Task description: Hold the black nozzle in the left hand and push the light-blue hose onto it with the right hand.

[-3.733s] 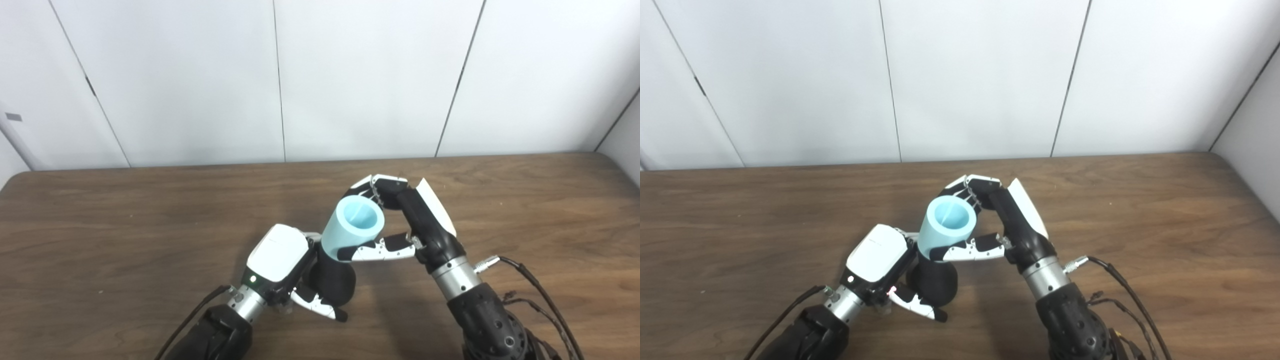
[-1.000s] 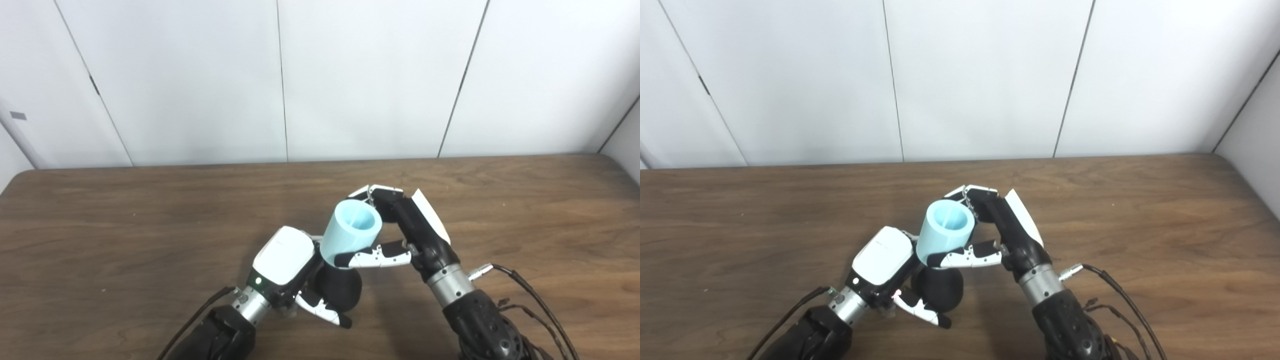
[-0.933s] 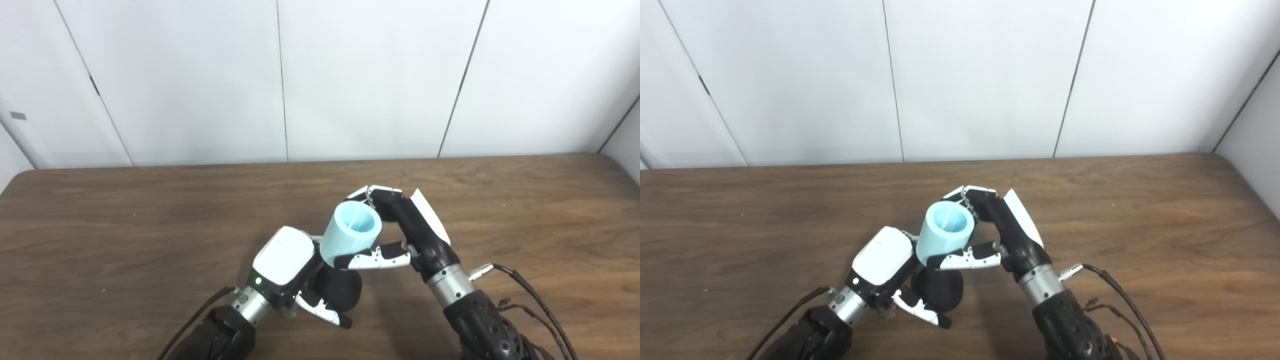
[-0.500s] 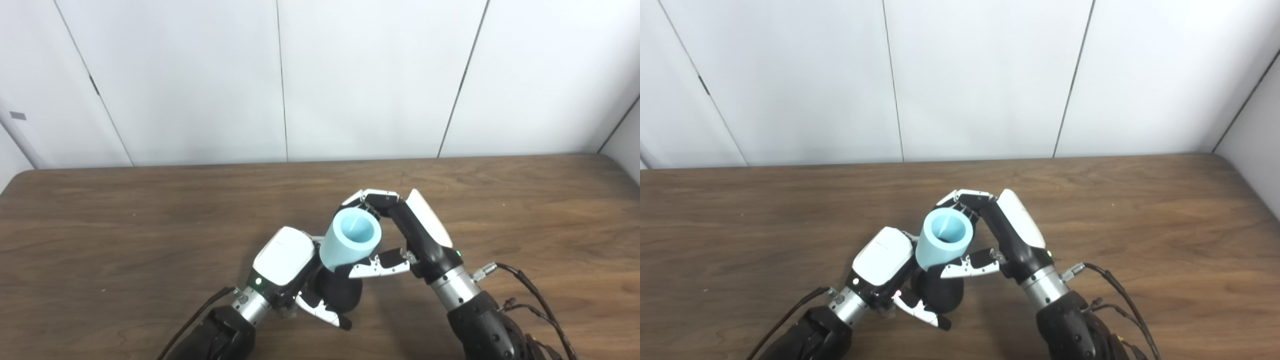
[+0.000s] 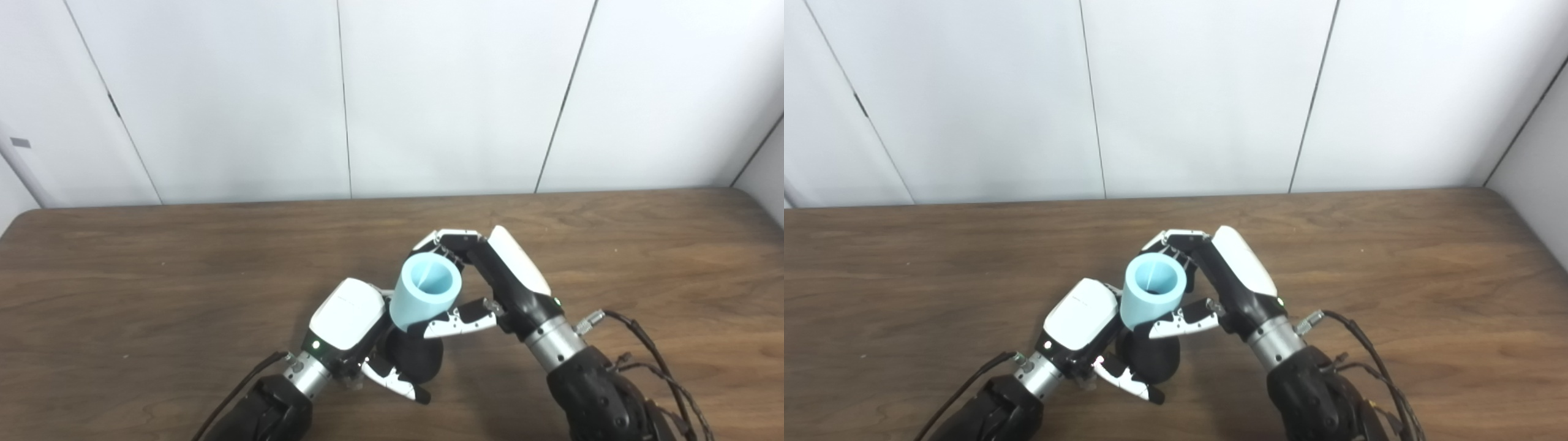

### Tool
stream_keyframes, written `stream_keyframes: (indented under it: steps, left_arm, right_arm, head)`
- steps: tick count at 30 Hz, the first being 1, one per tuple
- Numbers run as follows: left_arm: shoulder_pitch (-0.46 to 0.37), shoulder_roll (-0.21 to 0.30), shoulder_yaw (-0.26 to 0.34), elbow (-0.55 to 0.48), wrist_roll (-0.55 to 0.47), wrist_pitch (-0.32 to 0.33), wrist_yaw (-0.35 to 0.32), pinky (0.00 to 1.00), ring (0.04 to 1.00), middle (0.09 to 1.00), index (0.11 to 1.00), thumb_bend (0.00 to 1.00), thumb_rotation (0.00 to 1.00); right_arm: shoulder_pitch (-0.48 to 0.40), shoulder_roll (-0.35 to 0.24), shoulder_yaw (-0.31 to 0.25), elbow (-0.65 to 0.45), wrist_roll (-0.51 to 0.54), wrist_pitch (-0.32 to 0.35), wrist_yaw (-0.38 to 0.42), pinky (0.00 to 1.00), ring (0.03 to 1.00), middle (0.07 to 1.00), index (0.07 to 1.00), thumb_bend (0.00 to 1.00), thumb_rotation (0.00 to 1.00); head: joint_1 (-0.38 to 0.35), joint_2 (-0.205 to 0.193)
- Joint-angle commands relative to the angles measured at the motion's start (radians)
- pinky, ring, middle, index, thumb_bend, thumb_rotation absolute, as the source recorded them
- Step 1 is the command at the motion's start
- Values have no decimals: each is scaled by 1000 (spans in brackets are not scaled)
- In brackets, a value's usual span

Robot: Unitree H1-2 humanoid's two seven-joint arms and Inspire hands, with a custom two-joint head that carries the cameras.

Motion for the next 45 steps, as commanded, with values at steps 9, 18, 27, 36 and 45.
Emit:
stream_keyframes:
  steps: [9,18,27,36,45]
  left_arm:
    - [56,3,-23,35,10,17,-11,130,186,471,481,525,0]
    - [54,4,-26,40,20,21,-1,121,173,471,479,526,0]
    - [53,3,-23,48,14,13,8,120,171,471,478,526,0]
    - [55,6,-21,37,11,17,-5,131,187,471,481,525,0]
    - [54,3,-24,47,14,19,4,120,172,471,479,526,0]
  right_arm:
    - [-73,-35,22,-41,3,192,159,292,403,473,516,517,0]
    - [-69,-47,21,-36,-2,195,189,287,398,469,519,516,0]
    - [-22,-63,53,-29,-33,71,103,273,386,468,524,515,0]
    - [37,-60,54,23,-30,-110,-12,274,379,476,546,512,0]
    - [40,-27,33,-39,13,24,66,839,959,982,991,1000,399]
  head:
    - [-4,3]
    - [-7,3]
    - [-7,4]
    - [-6,2]
    - [-4,1]
